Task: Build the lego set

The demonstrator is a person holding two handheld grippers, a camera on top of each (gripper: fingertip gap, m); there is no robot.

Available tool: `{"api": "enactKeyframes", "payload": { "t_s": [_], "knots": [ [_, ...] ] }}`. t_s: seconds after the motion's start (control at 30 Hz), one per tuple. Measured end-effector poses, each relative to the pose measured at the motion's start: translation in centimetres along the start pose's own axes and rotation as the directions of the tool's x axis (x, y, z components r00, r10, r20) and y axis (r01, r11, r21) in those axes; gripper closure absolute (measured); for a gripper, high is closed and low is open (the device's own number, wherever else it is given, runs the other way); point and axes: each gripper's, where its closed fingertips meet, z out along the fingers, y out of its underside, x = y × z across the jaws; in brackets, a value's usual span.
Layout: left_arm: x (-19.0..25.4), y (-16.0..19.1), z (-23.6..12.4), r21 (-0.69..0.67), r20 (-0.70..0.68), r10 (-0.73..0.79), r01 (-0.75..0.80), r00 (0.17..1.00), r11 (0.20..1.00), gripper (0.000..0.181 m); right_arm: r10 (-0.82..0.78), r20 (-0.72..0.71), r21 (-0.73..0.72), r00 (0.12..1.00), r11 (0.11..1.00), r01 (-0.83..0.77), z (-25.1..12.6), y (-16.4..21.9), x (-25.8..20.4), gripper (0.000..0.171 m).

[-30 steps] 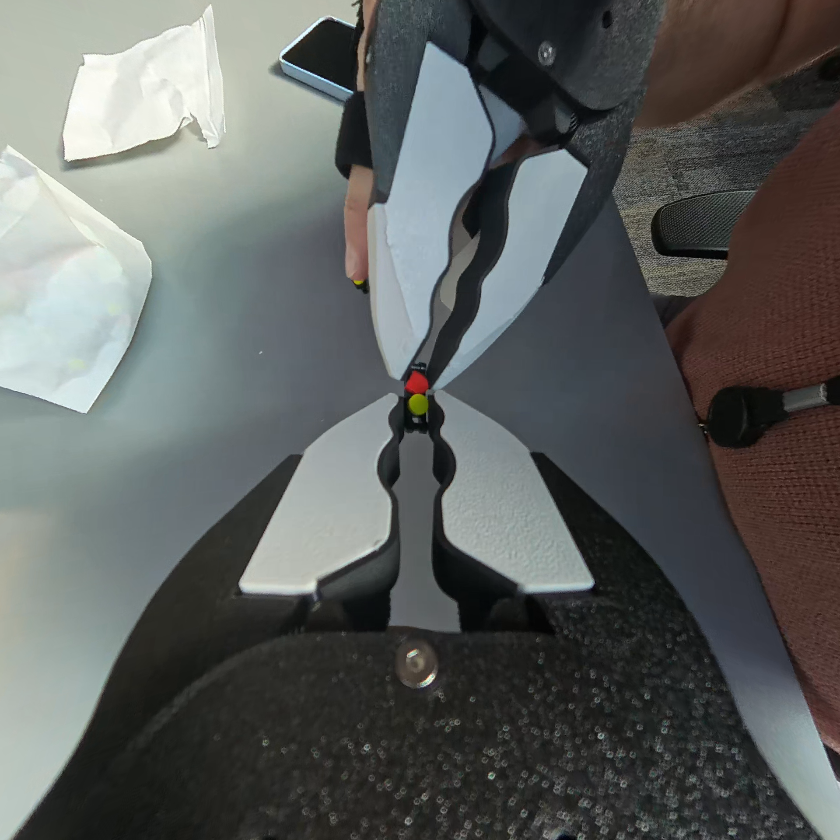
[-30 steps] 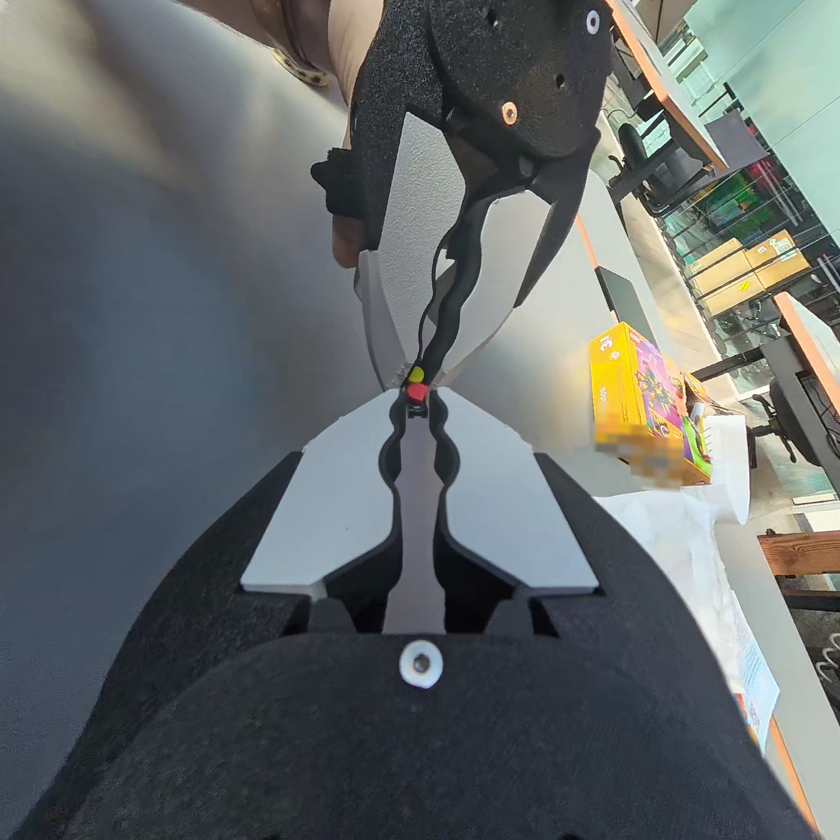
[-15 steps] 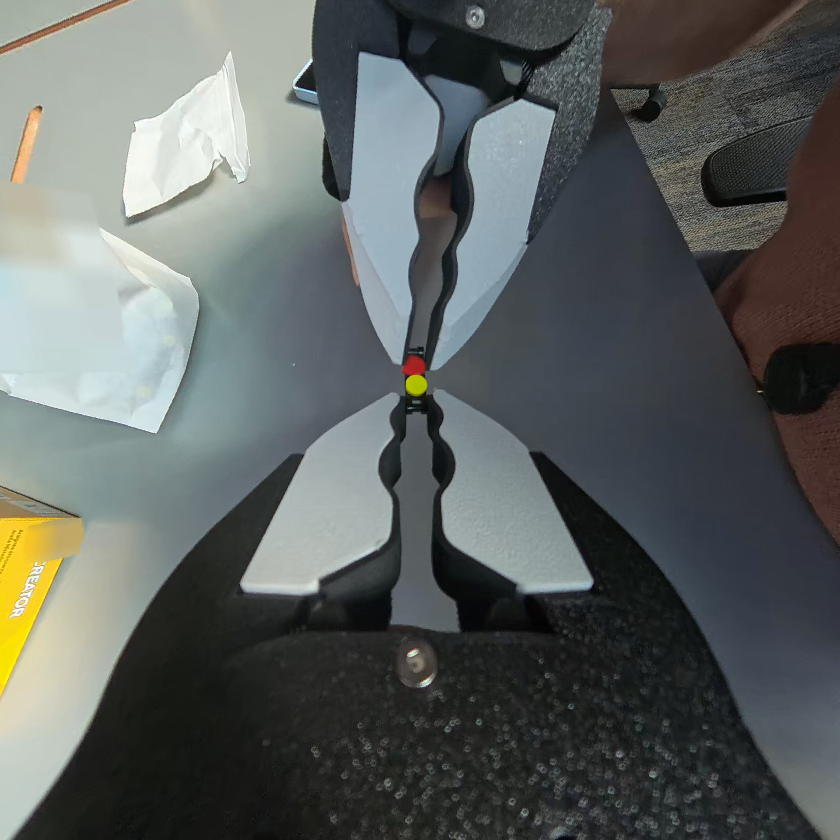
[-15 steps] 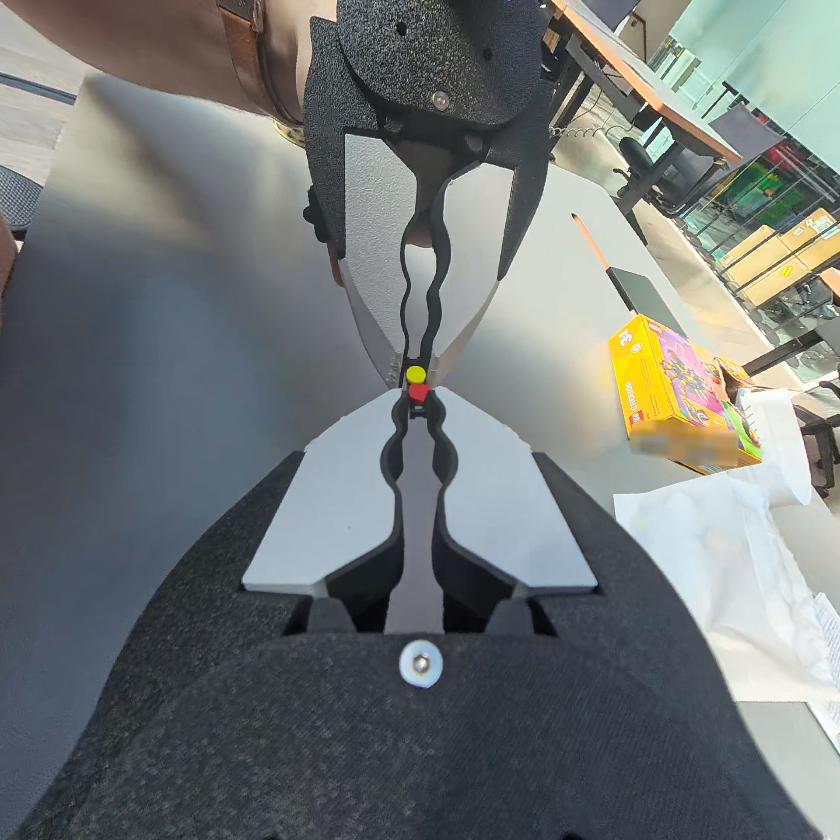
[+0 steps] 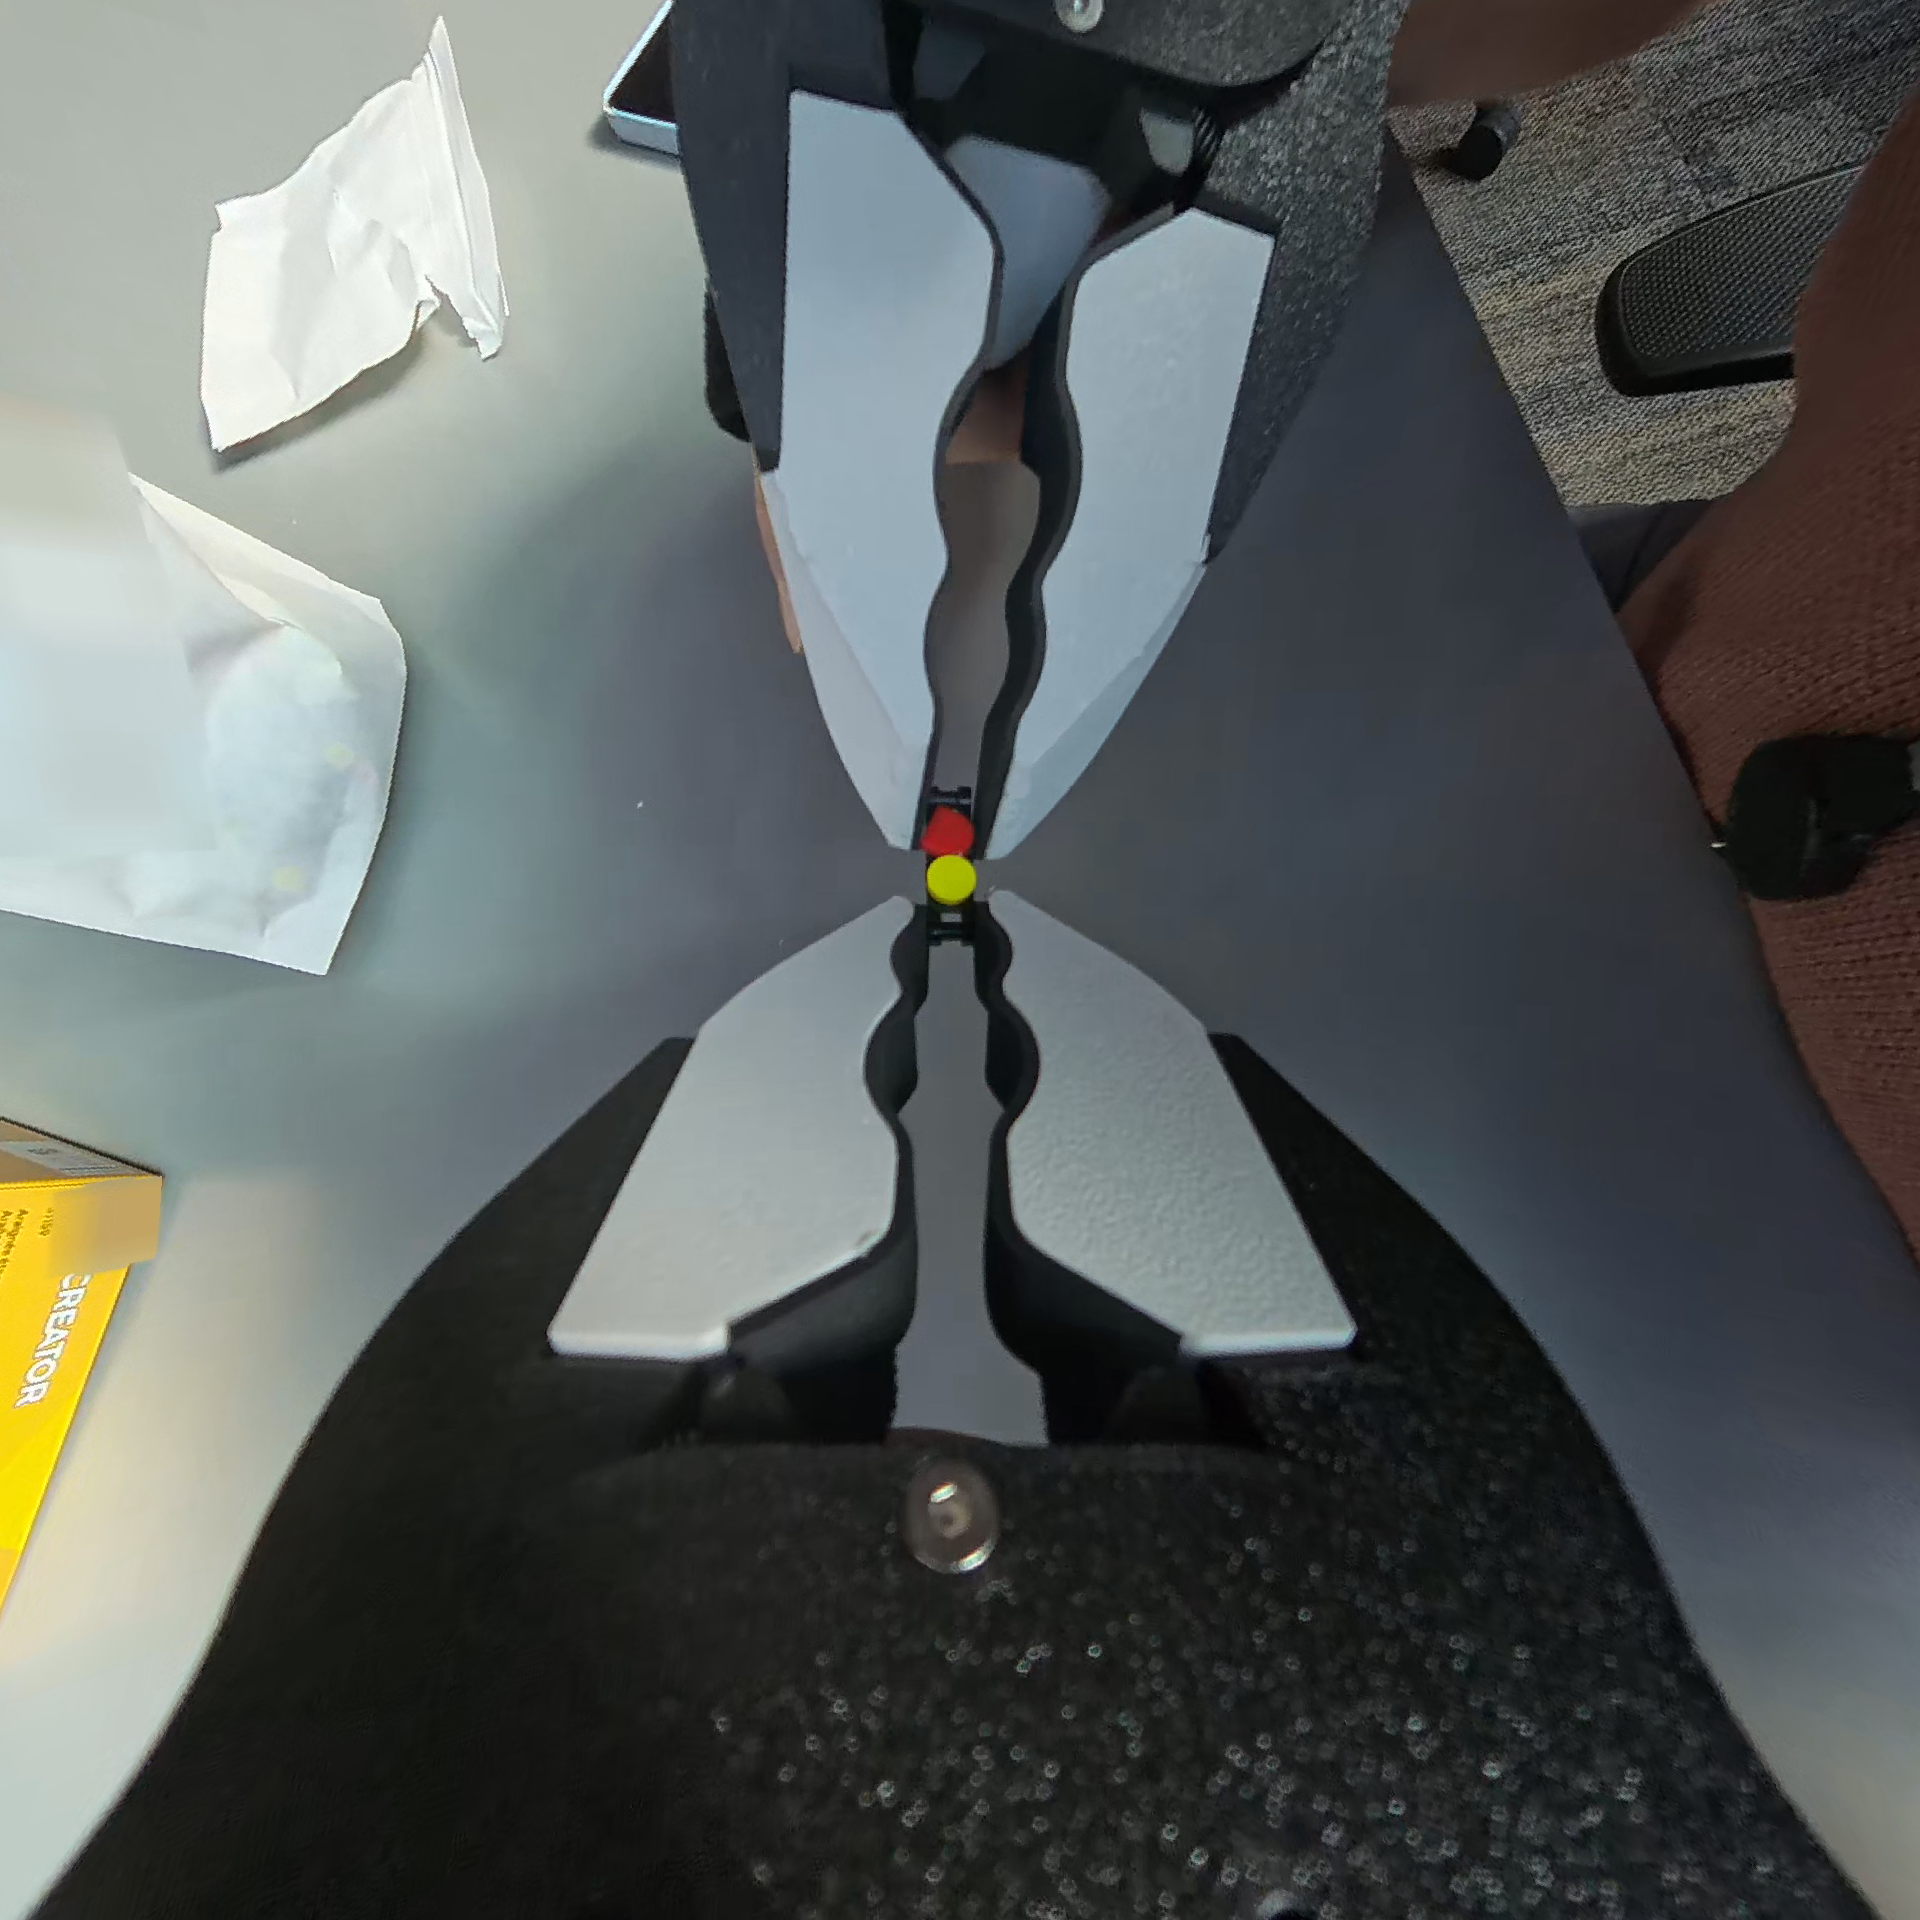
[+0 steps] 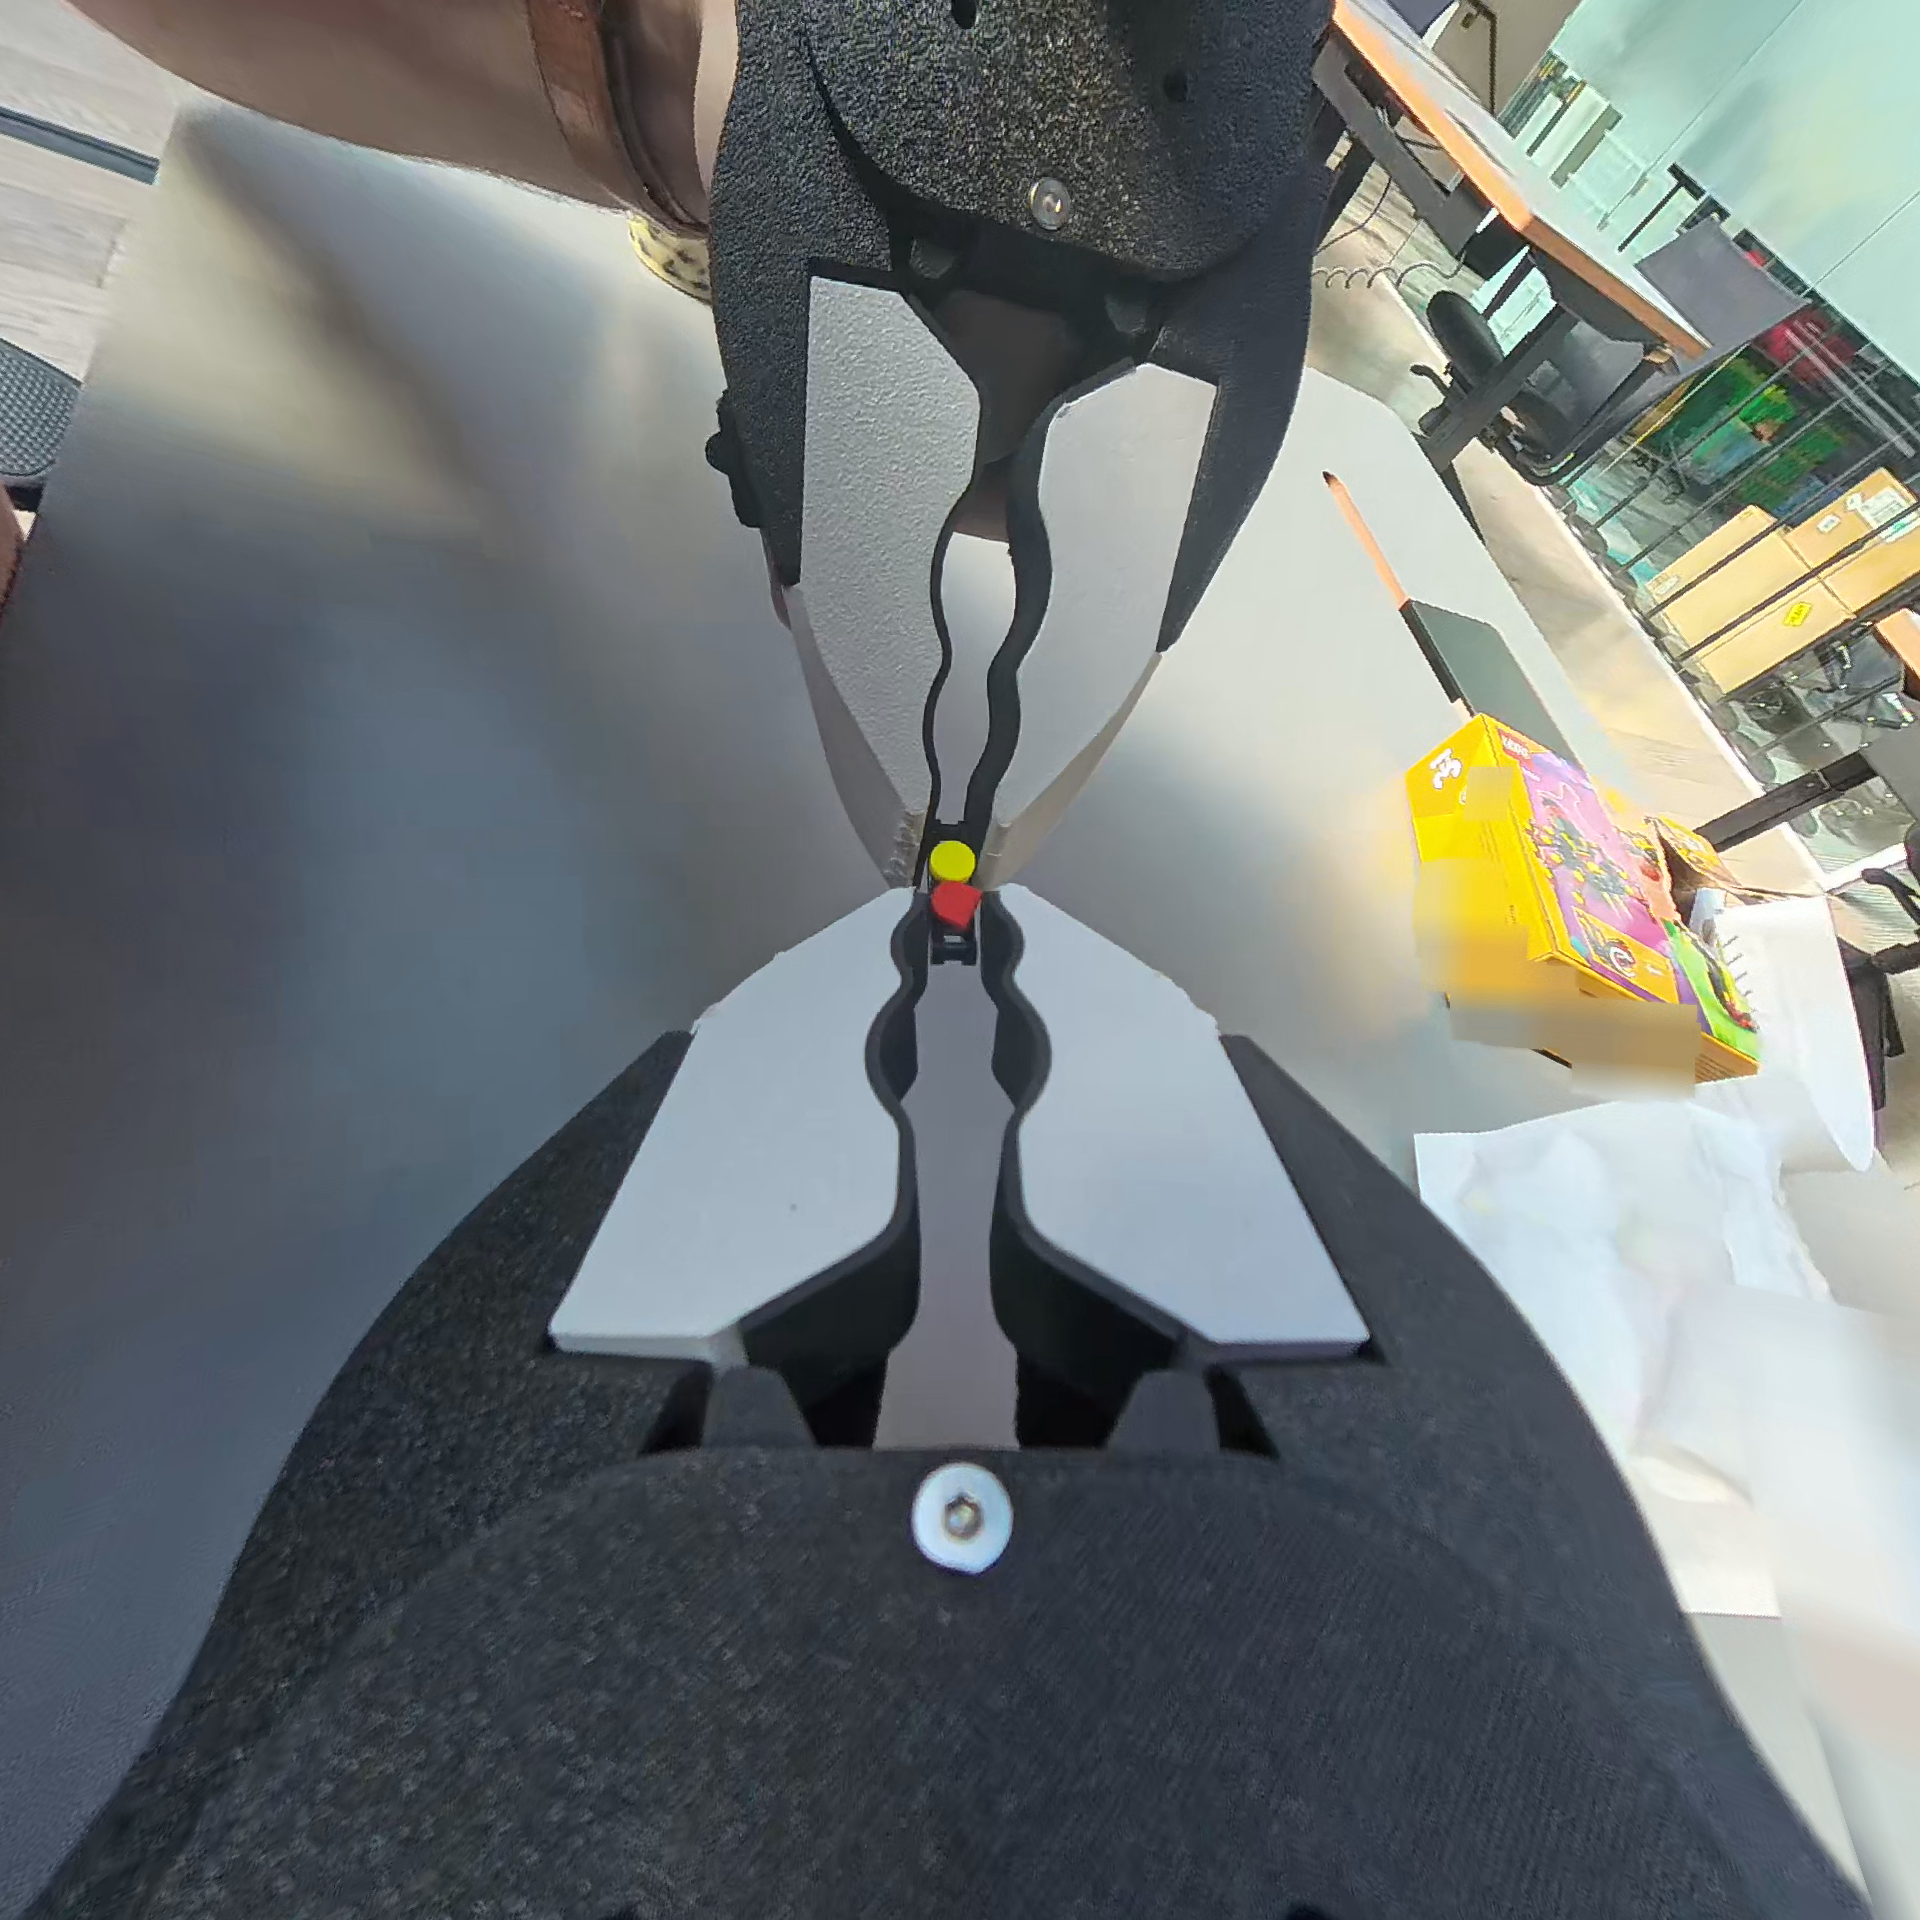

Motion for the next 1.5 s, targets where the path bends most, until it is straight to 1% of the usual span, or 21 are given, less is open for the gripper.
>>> {"api": "enactKeyframes", "payload": {
  "t_s": [0.2,0.37,0.53,0.67,0.73,0.77,0.8,0.83,0.87,0.93,1.0,1.07,1.13,1.17,1.23,1.3,1.33,1.37,1.5],
  "knots": [
    [0.2,0.1,0.1,-0.006,-0.004,-0.003,0.003,1.0,1.0,0.174,-0.031,0.006,0.001,0.999,1.0,0.031,0.0,-0.1,-0.2,0.163],
    [0.6,0.1,0.3,0.045,-0.058,-0.072,0.075,0.996,0.996,0.174,-0.109,-0.027,0.01,0.994,0.994,0.109,-0.1,-0.3,-0.5,0.164],
    [0.8,1.0,1.5,-0.008,-0.06,-0.068,0.068,0.996,0.998,0.174,-0.209,-0.015,-0.025,0.978,0.978,0.209,0.3,0.5,-1.0,0.164],
    [0.4,1.4,2.3,-0.037,-0.053,-0.059,0.057,0.997,0.998,0.174,-0.219,-0.008,-0.013,0.976,0.976,0.219,0.5,1.3,-0.9,0.164],
    [0.2,1.6,3.0,-0.034,-0.056,-0.063,0.061,0.996,0.998,0.174,-0.202,-0.001,0.029,0.979,0.979,0.202,0.6,1.0,-1.0,0.164],
    [0.0,1.6,3.4,-0.036,-0.046,-0.065,0.063,0.997,0.997,0.174,-0.213,-0.008,0.096,0.977,0.972,0.212,0.7,-0.1,-1.4,0.165],
    [-0.4,2.0,3.5,-0.06,-0.025,-0.053,0.052,0.998,0.997,0.174,-0.225,-0.006,0.058,0.974,0.973,0.225,1.2,0.3,-1.4,0.165],
    [-0.9,2.4,3.6,-0.069,-0.008,-0.06,0.059,0.998,0.996,0.174,-0.198,0.001,0.025,0.98,0.98,0.197,1.6,1.1,-1.0,0.165],
    [-1.0,2.3,3.6,-0.047,-0.019,-0.092,0.091,0.996,0.995,0.174,-0.174,-0.019,0.043,0.984,0.984,0.175,1.5,1.3,-0.4,0.165],
    [-1.7,2.7,3.4,-0.049,0.011,-0.106,0.106,0.994,0.993,0.174,-0.102,-0.056,0.05,0.993,0.993,0.104,1.0,1.6,0.9,0.165],
    [-2.0,2.9,3.3,-0.03,0.021,-0.127,0.128,0.992,0.991,0.174,-0.027,-0.167,0.069,0.986,0.997,0.039,-0.3,1.6,4.0,0.164],
    [-2.3,3.1,3.3,-0.023,0.043,-0.133,0.134,0.99,0.991,0.174,0.069,-0.291,0.065,0.954,0.997,-0.052,-2.7,2.0,8.9,0.164],
    [-2.5,3.0,3.2,-0.012,0.05,-0.134,0.135,0.99,0.991,0.174,0.145,-0.401,0.004,0.904,0.988,-0.156,-5.2,3.5,14.9,0.164],
    [-2.7,2.9,3.2,-0.012,0.06,-0.128,0.129,0.99,0.992,0.174,0.163,-0.424,-0.031,0.891,0.981,-0.194,-6.0,4.2,17.3,0.164],
    [-3.1,2.7,3.1,-0.011,0.078,-0.116,0.118,0.99,0.993,0.173,0.197,-0.391,-0.108,0.899,0.96,-0.258,-5.8,5.7,20.4,0.164],
    [-3.4,2.4,2.9,0.001,0.089,-0.117,0.118,0.989,0.993,0.173,0.195,-0.342,-0.239,0.919,0.928,-0.286,-4.8,8.2,22.2,0.163],
    [-3.6,2.4,2.7,0.006,0.1,-0.119,0.119,0.988,0.993,0.173,0.21,-0.297,-0.29,0.932,0.91,-0.297,-4.2,9.3,22.3,0.158],
    [-3.7,2.4,2.6,0.01,0.109,-0.122,0.122,0.987,0.993,0.173,0.222,-0.264,-0.322,0.939,0.897,-0.303,-3.6,10.2,22.4,0.157],
    [-4.0,2.7,2.2,0.024,0.133,-0.135,0.133,0.982,0.991,0.173,0.237,-0.186,-0.373,0.954,0.881,-0.291,-2.6,11.4,21.7,0.148]
  ]
}}
